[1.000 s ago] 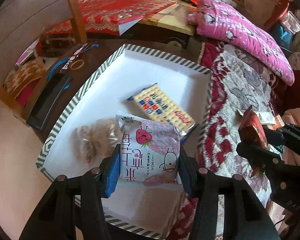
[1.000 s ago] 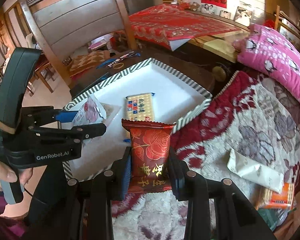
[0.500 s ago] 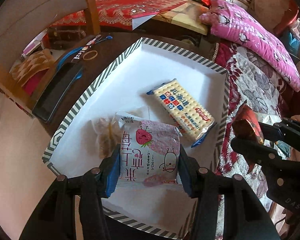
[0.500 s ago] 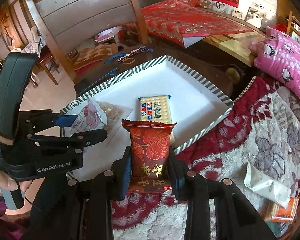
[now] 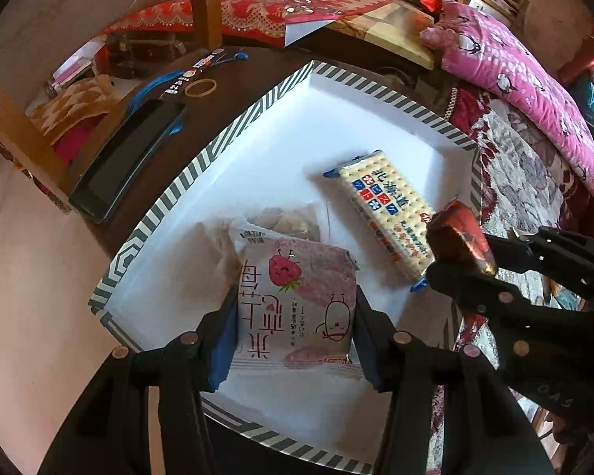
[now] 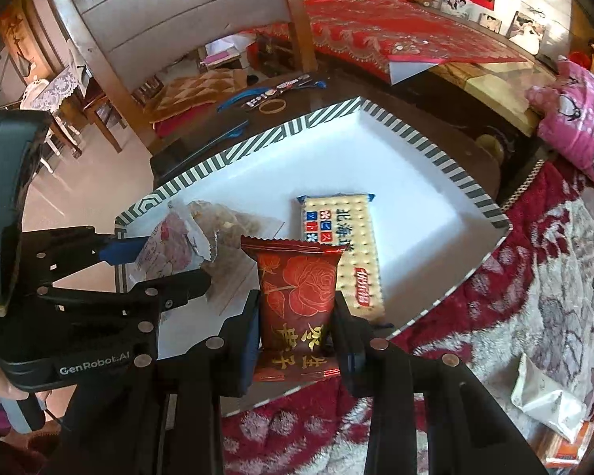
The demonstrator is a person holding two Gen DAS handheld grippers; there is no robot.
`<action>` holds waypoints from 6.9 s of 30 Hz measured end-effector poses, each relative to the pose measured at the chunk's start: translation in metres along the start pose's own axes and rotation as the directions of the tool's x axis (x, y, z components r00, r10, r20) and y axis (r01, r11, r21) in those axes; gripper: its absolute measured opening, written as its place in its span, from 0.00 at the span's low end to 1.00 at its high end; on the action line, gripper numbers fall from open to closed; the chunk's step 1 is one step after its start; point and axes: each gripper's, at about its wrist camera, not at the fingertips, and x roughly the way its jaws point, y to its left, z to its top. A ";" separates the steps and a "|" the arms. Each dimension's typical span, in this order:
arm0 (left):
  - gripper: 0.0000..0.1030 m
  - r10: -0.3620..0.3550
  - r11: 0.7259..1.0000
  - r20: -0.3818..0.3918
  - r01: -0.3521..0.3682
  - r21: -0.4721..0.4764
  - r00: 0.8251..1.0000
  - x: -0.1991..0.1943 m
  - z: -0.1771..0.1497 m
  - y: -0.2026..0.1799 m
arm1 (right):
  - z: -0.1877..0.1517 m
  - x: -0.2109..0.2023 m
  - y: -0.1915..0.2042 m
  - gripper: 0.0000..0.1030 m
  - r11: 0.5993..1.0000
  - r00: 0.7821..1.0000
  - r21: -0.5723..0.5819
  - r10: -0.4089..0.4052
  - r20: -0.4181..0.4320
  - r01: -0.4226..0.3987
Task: Organize snacks
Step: 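Carry the pastry packet and red candy over the striped tray, then open both tools to drop the packet and candy into the tray, then move both tools from the tray back to the snack pile on the blanket, then grasp the long white pastry bar with left tool while right tool grasps the light blue packet, then carry the white pastry bar and blue packet over the striped tray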
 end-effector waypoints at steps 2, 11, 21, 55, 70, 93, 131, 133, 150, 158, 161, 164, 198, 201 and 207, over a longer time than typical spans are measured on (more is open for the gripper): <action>0.49 0.002 1.000 -0.002 -0.002 0.000 1.000 0.002 0.000 0.001 | 0.001 0.006 0.001 0.35 1.000 1.000 0.003 0.009 -0.009 -0.009; 0.49 0.013 1.000 -0.013 -0.013 -0.015 1.000 0.009 0.003 0.011 | 0.004 0.027 0.005 0.35 0.999 0.998 0.008 0.044 -0.046 -0.043; 0.50 0.048 0.998 -0.022 -0.049 -0.031 0.999 0.014 0.004 0.016 | 0.008 0.039 0.004 0.36 0.999 0.997 0.016 0.050 -0.059 -0.050; 0.77 -0.014 0.992 0.048 0.008 0.126 0.999 -0.019 0.000 -0.084 | -0.059 -0.076 -0.054 0.67 0.972 0.993 0.234 -0.030 0.118 0.001; 0.77 -0.092 0.955 0.003 0.088 0.283 0.996 -0.006 -0.013 -0.176 | -0.138 -0.116 -0.115 0.70 0.911 0.986 0.405 -0.134 0.102 0.082; 0.77 -0.163 0.836 -0.129 0.207 0.508 0.978 0.043 0.000 -0.278 | -0.222 -0.142 -0.179 0.73 0.812 0.981 0.566 -0.192 0.032 0.140; 0.44 -0.133 0.710 -0.174 0.216 0.670 0.976 0.108 0.026 -0.342 | -0.206 -0.090 -0.185 0.74 0.958 0.953 0.152 -0.206 -0.223 0.243; 0.55 -0.136 0.712 -0.186 0.227 0.665 0.973 0.109 0.025 -0.344 | -0.207 -0.085 -0.178 0.74 0.964 0.951 0.122 -0.205 -0.231 0.237; 0.33 -0.118 0.750 -0.188 0.211 0.627 0.975 0.109 0.026 -0.333 | -0.216 -0.079 -0.173 0.31 0.947 0.969 0.242 -0.168 -0.182 0.210; 0.32 -0.121 0.790 -0.157 0.191 0.583 0.980 0.084 0.013 -0.308 | -0.218 -0.122 -0.173 0.30 0.903 0.980 0.383 -0.197 -0.027 0.192; 0.32 -0.123 0.807 -0.141 0.181 0.562 0.982 0.072 0.007 -0.297 | -0.212 -0.129 -0.175 0.31 0.892 0.979 0.414 -0.205 0.009 0.183; 0.32 -0.116 0.823 -0.119 0.163 0.544 0.986 0.060 0.000 -0.286 | -0.210 -0.134 -0.168 0.31 0.883 0.977 0.436 -0.211 0.032 0.176; 0.33 -0.092 0.920 0.075 0.056 0.389 0.993 -0.024 -0.011 -0.187 | -0.145 -0.119 -0.110 0.31 0.923 0.979 0.358 -0.184 0.084 0.143; 0.33 -0.087 0.928 0.080 0.051 0.370 0.993 -0.027 -0.008 -0.176 | -0.137 -0.116 -0.106 0.31 0.929 0.981 0.344 -0.173 0.089 0.133; 0.33 -0.072 0.943 0.092 0.038 0.330 0.993 -0.030 -0.001 -0.152 | -0.118 -0.106 -0.094 0.31 0.946 0.984 0.301 -0.154 0.086 0.122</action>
